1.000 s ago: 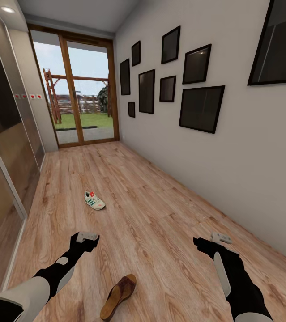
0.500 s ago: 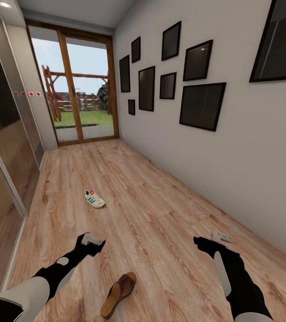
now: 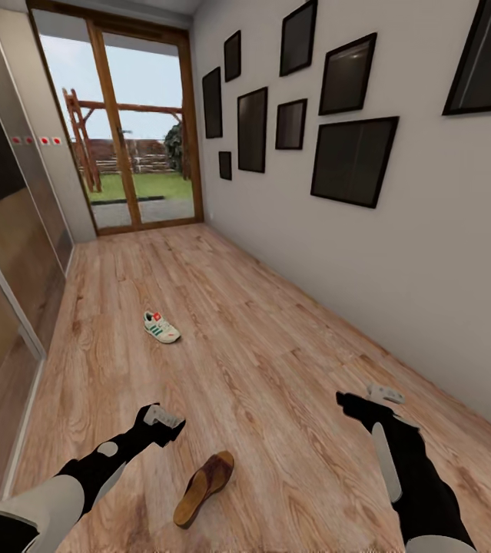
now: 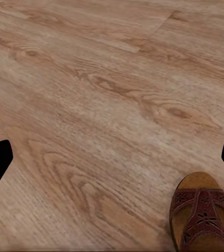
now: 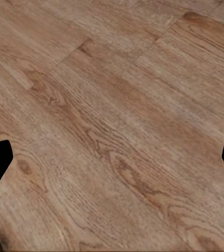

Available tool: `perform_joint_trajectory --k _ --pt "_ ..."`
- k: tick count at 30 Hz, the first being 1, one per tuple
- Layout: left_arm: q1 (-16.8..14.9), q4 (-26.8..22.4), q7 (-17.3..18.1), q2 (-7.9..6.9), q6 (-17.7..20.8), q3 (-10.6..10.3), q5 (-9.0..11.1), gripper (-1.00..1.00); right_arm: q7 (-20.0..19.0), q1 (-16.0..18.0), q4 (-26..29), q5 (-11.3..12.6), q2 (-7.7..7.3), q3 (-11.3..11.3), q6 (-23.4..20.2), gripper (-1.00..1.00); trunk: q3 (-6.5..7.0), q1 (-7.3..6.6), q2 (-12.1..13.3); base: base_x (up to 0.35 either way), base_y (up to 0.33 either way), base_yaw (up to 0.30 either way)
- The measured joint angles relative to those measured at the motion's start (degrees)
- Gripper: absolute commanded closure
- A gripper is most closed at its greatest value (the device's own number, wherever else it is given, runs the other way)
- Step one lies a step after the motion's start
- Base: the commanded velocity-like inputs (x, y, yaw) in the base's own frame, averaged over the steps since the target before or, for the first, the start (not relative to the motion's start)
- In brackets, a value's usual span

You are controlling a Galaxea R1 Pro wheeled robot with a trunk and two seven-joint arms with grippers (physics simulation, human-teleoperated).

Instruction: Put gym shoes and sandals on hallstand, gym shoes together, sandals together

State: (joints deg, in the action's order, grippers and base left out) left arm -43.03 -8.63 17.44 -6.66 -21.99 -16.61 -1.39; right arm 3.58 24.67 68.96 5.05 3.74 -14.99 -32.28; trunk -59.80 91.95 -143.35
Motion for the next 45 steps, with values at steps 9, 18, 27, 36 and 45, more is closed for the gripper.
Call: perform_joint_trajectory --k 9,18,27,36,45 --pt "0.00 0.00 0.01 0.07 0.08 -0.01 0.03 -1.00 0.01 0.00 6.31 -0.11 0.00 -0.09 -0.04 -1.00 -2.36 0.23 -0.12 0.000 0.000 0.000" --pt "0.00 0.00 0.01 0.15 0.08 -0.01 0.06 -1.00 0.00 0.00 6.63 -0.13 0.00 -0.11 -0.03 -1.00 -5.18 0.46 -0.24 0.000 0.000 0.000" --pt "0.00 0.00 0.01 0.21 0.08 0.00 0.13 -1.00 0.00 0.00 6.60 -0.13 0.00 -0.10 -0.06 -1.00 -8.02 0.70 -0.36 0.000 0.000 0.000" --pt "0.00 0.00 -0.06 0.18 0.07 0.12 0.38 -1.00 0.00 0.00 6.63 -0.13 0.00 -0.10 -0.03 -1.00 -10.86 0.93 -0.49 0.000 0.000 0.000" --pt "0.00 0.00 -0.15 0.19 0.07 0.21 0.60 -1.00 0.00 0.00 6.64 -0.13 0.00 -0.10 -0.08 -1.00 -13.70 1.16 -0.61 0.000 0.000 0.000"
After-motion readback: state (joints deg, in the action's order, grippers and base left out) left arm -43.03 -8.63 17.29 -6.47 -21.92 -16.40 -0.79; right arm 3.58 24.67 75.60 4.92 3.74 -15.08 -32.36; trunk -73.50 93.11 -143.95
